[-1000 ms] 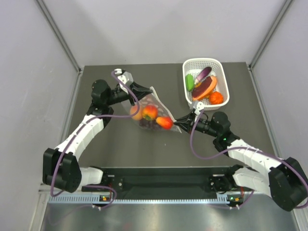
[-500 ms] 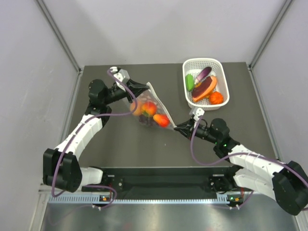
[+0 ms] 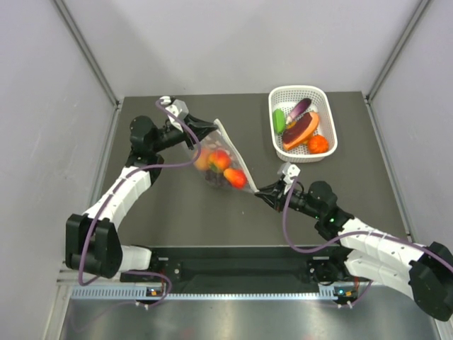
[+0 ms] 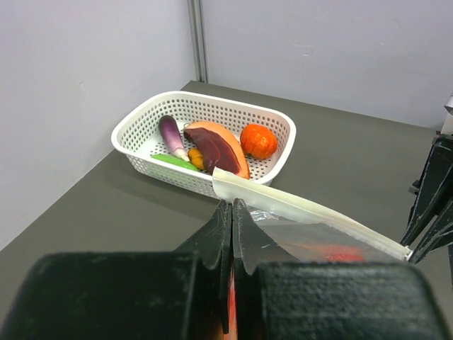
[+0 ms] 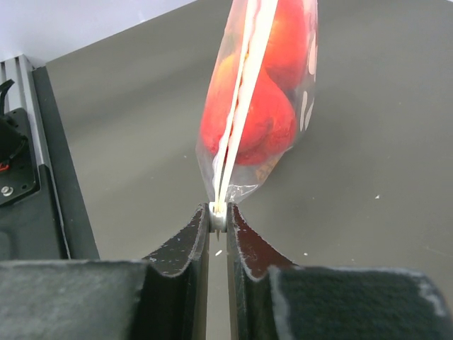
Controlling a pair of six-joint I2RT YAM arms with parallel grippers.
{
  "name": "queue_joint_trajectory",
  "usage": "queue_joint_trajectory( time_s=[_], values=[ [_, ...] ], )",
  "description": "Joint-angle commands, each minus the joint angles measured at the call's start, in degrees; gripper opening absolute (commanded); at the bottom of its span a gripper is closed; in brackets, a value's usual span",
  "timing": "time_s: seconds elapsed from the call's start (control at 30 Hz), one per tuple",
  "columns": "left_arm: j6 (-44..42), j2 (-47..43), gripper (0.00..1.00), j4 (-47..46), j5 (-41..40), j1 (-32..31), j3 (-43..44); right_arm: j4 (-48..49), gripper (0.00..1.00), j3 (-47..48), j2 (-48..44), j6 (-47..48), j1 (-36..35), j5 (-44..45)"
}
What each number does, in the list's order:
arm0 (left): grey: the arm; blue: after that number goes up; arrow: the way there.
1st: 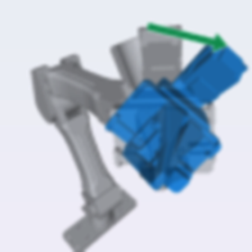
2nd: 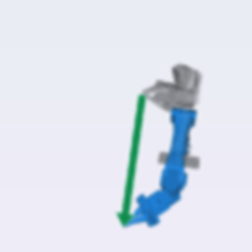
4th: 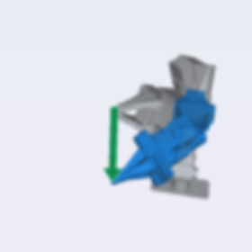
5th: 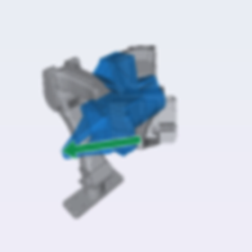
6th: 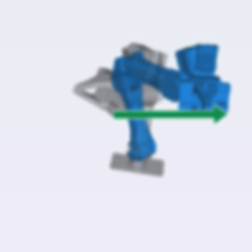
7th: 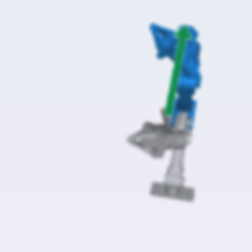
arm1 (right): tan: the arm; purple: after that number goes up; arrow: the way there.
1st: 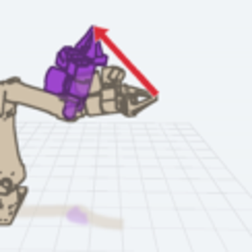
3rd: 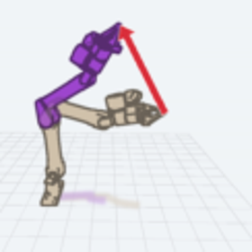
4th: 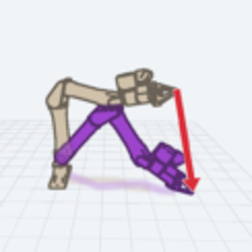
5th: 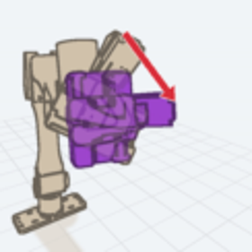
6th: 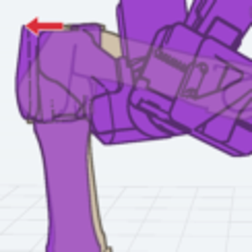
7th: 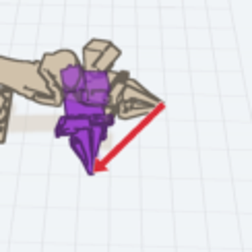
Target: Open the zip-top bag and remove the fake food
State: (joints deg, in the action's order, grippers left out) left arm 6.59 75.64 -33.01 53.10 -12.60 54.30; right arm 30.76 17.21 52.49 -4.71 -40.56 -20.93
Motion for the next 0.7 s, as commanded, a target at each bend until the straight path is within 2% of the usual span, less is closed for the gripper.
queue_joint_trajectory(
  time_s=[0.0, 0.07, 0.1, 0.17, 0.3, 0.5, 0.67],
  values=[
    [0.4, -0.6, 0.0, -7.4, 0.0, 1.0, 1.2, -1.7, 0.15, -0.8, -1.1, -0.4, -1.1, 0.6],
    [1.3, -1.1, 0.0, -10.1, 2.1, 1.0, -0.2, -2.3, 0.27, 0.2, -1.1, 0.1, -1.1, 0.5],
    [1.2, -1.7, 0.0, -9.6, 2.9, 1.0, -0.6, -2.7, 0.49, 0.7, -1.2, 0.7, -1.1, 0.7],
    [0.1, -2.3, 0.0, -8.3, 6.1, 1.0, -1.0, -4.0, 0.73, 2.7, -1.1, 1.3, -1.2, 1.1],
    [-2.9, -4.3, 0.0, -4.5, 11.4, 0.8, -2.4, -6.5, 0.79, 6.4, -2.2, 2.9, -1.3, 2.0],
    [-7.6, -6.0, 0.0, 1.0, 17.6, -0.2, -3.5, -8.0, 0.79, 10.0, -7.0, 6.0, -1.1, 3.3],
    [-15.2, -7.3, 0.0, 9.4, 18.9, -2.3, -2.4, -5.9, 0.77, 12.8, -4.2, 8.5, -1.1, 6.2]
  ],
)
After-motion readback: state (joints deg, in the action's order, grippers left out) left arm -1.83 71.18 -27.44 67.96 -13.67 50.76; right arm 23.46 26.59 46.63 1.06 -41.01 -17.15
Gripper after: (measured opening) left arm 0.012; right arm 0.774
